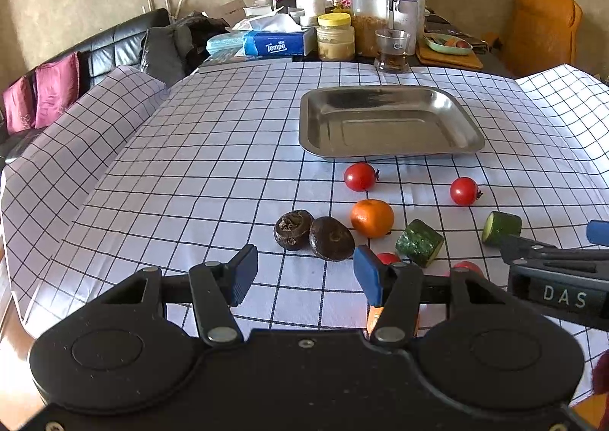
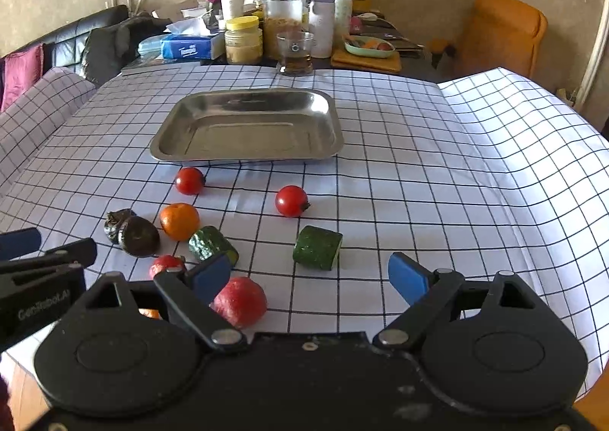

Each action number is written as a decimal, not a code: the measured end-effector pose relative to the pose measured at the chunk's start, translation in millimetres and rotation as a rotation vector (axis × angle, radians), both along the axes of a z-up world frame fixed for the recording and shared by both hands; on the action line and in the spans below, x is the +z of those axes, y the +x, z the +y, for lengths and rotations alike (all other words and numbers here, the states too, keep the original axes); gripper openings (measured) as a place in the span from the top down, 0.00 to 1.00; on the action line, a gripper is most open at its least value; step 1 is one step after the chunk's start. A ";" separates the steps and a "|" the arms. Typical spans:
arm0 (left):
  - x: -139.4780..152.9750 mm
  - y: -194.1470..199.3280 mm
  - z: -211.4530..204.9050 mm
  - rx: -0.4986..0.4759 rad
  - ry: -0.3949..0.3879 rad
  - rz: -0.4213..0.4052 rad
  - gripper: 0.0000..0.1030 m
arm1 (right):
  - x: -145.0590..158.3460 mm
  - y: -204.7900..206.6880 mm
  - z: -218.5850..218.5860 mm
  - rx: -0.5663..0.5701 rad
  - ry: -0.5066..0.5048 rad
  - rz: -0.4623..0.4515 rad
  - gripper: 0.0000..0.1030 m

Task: Organize fruits
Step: 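Move both tools toward the fruits in front of the tray, then grasp the orange with the left tool while the right tool grasps the red apple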

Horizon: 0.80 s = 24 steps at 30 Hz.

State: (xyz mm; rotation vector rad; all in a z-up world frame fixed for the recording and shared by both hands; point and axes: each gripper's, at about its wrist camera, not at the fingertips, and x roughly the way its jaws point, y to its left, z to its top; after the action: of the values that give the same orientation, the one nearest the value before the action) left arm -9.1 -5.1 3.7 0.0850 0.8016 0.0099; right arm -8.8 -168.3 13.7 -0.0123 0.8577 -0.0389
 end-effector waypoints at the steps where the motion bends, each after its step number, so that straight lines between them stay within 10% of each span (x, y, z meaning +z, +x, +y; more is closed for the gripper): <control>1: -0.7 0.4 -0.2 -0.005 0.001 0.010 0.41 | -0.1 -0.7 0.2 0.004 0.007 0.006 0.08; 24: -26.2 -7.8 -19.6 -0.146 -0.010 0.142 0.48 | -11.2 -0.6 -15.4 -0.034 0.087 0.087 0.21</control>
State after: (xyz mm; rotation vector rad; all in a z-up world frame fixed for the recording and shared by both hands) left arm -16.9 -24.7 -22.5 0.1355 0.9356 -0.1401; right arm -9.4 -183.8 2.5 0.0828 0.9460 -0.0326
